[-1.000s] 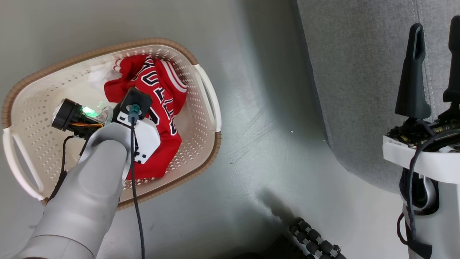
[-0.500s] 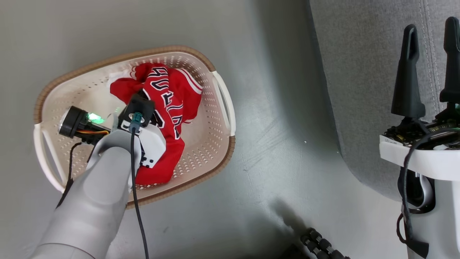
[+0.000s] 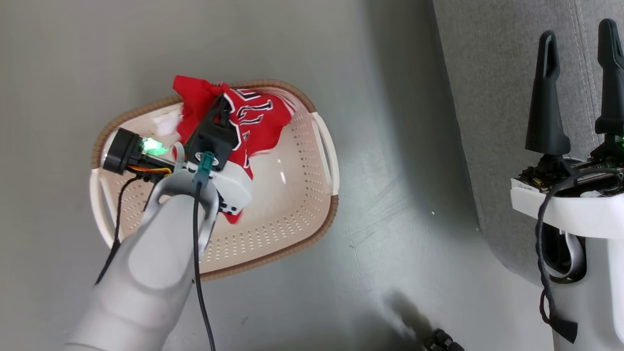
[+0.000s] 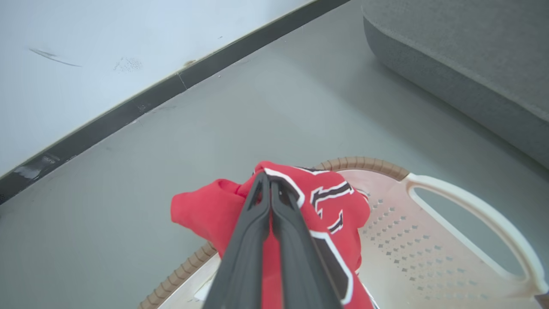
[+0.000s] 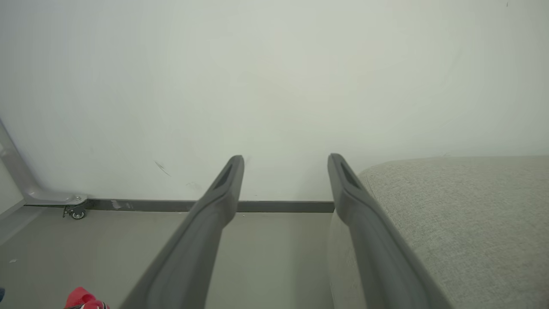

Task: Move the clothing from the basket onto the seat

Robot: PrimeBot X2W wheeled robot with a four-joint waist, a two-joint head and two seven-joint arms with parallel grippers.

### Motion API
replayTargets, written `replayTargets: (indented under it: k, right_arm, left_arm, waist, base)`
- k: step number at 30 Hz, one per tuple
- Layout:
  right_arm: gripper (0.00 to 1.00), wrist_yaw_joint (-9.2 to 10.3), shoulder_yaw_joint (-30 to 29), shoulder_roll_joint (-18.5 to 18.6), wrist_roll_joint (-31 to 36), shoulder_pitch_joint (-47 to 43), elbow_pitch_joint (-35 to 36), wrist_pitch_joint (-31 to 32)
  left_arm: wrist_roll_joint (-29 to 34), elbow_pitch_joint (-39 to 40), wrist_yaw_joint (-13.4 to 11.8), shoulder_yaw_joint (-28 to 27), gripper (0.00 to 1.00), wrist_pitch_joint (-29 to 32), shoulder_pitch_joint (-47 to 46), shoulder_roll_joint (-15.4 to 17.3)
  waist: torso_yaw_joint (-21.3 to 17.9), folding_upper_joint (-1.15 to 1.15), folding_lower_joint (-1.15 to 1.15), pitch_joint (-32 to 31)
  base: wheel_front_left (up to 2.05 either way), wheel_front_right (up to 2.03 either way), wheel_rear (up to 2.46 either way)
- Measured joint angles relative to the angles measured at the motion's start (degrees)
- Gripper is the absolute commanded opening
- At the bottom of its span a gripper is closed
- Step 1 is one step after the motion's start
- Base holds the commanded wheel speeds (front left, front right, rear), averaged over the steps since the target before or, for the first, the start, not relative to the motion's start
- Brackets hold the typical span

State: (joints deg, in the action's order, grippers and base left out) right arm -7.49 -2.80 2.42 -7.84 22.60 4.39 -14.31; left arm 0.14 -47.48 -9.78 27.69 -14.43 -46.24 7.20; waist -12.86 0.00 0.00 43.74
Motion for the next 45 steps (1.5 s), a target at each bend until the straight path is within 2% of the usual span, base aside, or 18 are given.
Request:
replayTargets:
  k: [7,27,41,45]
  right_arm:
    - [1.0,0.0,-0.96,0.04,1.33,-0.05,-1.14,-0.08]
    - [1.0,0.0,-2.11,0.48,2.92,-2.8,-3.19,-0.14]
    - [1.0,0.0,-2.1,0.6,3.89,-5.71,-4.74,-0.14]
    - [1.0,0.0,-1.82,0.97,4.28,-6.19,-5.24,-0.14]
  left_arm:
    - [-0.52,7.68,-0.89,-0.04,0.0,-0.02,5.07,0.16]
    - [-1.68,20.82,-2.31,-0.07,0.0,-0.03,15.22,1.83]
    - [-3.04,28.35,-2.27,-0.73,0.0,-0.03,18.13,3.39]
    - [-3.61,29.31,-1.25,-0.82,0.0,-0.03,18.63,3.91]
  waist:
    - [1.66,0.0,0.0,-2.73]
    - [5.38,0.0,0.0,-11.66]
    - [6.76,0.0,0.0,-18.25]
    - [7.06,0.0,0.0,-20.17]
  base:
    - [0.0,0.0,0.0]
    - [0.0,0.0,0.0]
    - [0.0,0.0,0.0]
    - [0.0,0.0,0.0]
